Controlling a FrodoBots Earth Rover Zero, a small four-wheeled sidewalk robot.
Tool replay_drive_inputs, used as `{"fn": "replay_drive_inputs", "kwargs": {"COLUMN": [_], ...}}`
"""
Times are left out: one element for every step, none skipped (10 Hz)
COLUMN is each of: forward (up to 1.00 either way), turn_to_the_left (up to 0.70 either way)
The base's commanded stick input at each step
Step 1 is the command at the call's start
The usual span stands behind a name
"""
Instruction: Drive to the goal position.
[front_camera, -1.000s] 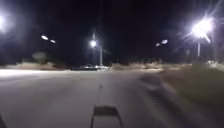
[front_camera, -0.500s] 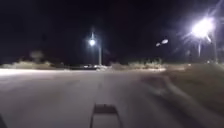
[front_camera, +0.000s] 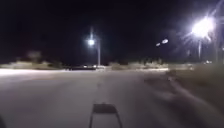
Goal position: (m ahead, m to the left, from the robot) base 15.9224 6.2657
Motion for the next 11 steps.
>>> {"fn": "replay_drive_inputs", "kwargs": {"forward": [0.7,0.7,0.7,0.7,0.7,0.7,0.7,0.7,0.7,0.7,0.7], "turn_to_the_left": [0.0,0.0,0.0,0.0,0.0,0.0,0.0,0.0,0.0,0.0,0.0]}}
